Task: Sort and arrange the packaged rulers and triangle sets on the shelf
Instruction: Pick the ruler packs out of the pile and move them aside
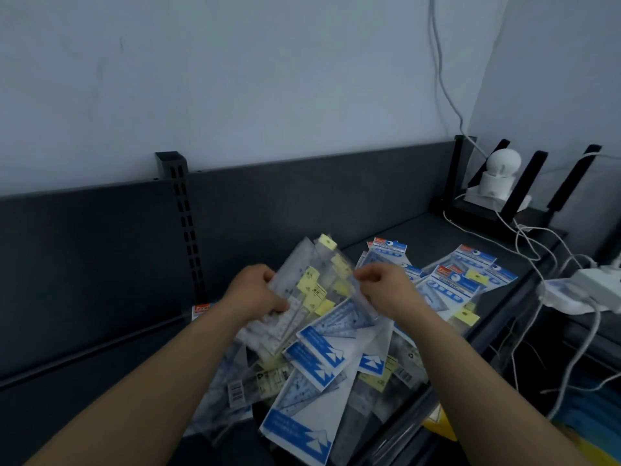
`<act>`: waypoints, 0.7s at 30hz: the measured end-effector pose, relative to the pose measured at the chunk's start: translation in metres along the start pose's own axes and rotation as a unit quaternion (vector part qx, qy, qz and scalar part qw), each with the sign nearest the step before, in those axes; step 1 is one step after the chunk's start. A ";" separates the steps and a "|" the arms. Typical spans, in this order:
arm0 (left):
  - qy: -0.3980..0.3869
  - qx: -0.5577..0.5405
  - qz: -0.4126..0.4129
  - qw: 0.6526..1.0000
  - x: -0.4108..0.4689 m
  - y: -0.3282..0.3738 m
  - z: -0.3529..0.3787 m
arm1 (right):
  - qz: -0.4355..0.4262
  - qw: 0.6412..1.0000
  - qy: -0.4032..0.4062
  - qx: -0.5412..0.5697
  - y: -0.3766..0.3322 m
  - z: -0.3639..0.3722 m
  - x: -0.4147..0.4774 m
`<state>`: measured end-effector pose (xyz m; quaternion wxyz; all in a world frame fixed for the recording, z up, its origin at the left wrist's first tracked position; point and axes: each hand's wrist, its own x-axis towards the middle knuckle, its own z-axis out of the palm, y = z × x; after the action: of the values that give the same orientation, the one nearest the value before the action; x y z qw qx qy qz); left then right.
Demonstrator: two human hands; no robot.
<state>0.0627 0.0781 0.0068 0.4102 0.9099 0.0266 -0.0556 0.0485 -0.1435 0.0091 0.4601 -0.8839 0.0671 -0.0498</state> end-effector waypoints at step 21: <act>-0.001 -0.218 -0.018 0.976 -0.057 -0.008 -0.014 | -0.025 0.969 -0.093 0.227 -0.041 0.057 -0.032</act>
<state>0.0064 0.0939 0.0173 0.5976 0.7980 0.0540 -0.0568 0.0288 -0.0693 0.0094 0.6516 -0.7585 -0.0107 0.0073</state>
